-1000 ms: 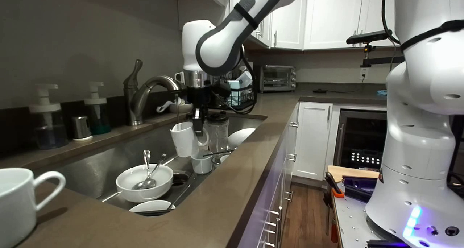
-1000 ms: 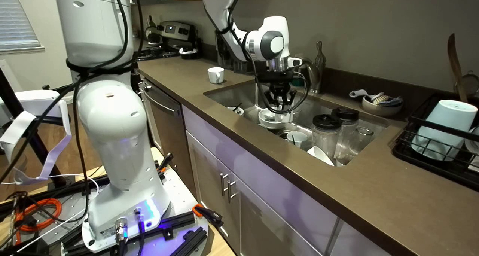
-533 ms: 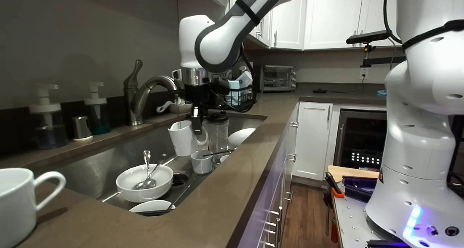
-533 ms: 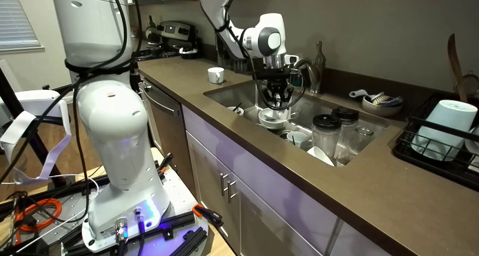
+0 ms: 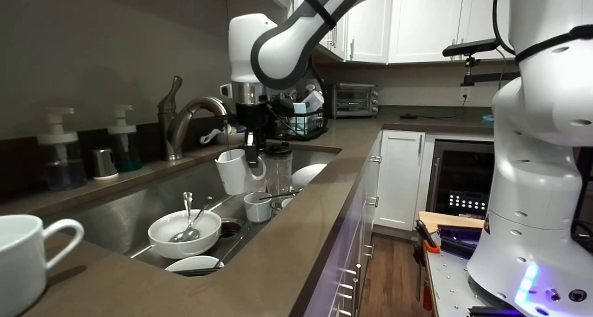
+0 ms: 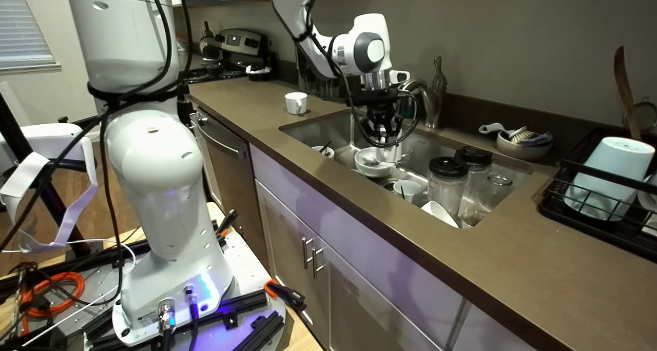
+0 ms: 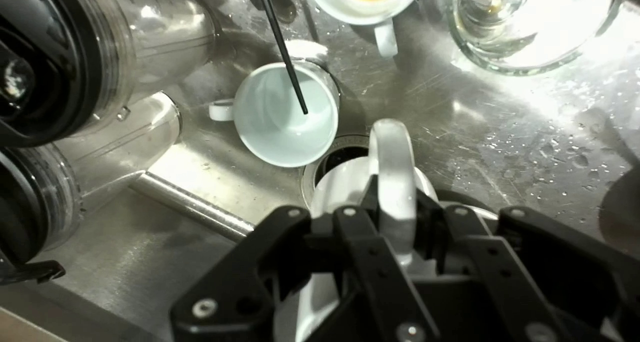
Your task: Take the white mug on the right side of the counter, put some water in it and place it next to the white mug on the left
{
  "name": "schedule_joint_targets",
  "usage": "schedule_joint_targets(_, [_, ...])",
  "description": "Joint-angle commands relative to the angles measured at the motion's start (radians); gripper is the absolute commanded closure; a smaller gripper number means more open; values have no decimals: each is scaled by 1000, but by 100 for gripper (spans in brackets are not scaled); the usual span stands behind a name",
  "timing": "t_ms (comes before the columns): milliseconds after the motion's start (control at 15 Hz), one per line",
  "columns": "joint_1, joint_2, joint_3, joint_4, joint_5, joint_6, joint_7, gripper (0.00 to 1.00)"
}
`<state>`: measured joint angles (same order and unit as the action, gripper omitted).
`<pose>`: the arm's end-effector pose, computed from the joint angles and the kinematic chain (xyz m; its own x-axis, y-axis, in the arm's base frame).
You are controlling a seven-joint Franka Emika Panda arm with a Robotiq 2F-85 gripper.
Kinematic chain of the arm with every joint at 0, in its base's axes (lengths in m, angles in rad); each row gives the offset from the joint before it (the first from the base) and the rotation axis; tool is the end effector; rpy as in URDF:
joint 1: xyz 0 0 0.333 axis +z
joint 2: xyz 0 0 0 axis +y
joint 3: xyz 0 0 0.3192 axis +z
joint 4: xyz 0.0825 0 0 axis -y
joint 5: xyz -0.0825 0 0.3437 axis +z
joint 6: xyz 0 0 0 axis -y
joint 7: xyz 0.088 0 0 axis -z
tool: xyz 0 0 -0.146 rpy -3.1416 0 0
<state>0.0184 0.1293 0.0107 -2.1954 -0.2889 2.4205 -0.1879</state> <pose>0.5325 0.0068 0.3278 0.9089 0.4158 0.0334 0.3995 -0.8908 0.2164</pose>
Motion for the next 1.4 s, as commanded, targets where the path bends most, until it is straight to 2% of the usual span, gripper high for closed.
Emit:
schedule_joint_targets(0, [10,-70,-2,-30,-37,-22,43,96])
schedule_joint_targets(600, [18,-116,24,-57,-25,-23,12,96])
schedule_joint_targets(1333, [89,-135,88,-89,-31,-9,34,96])
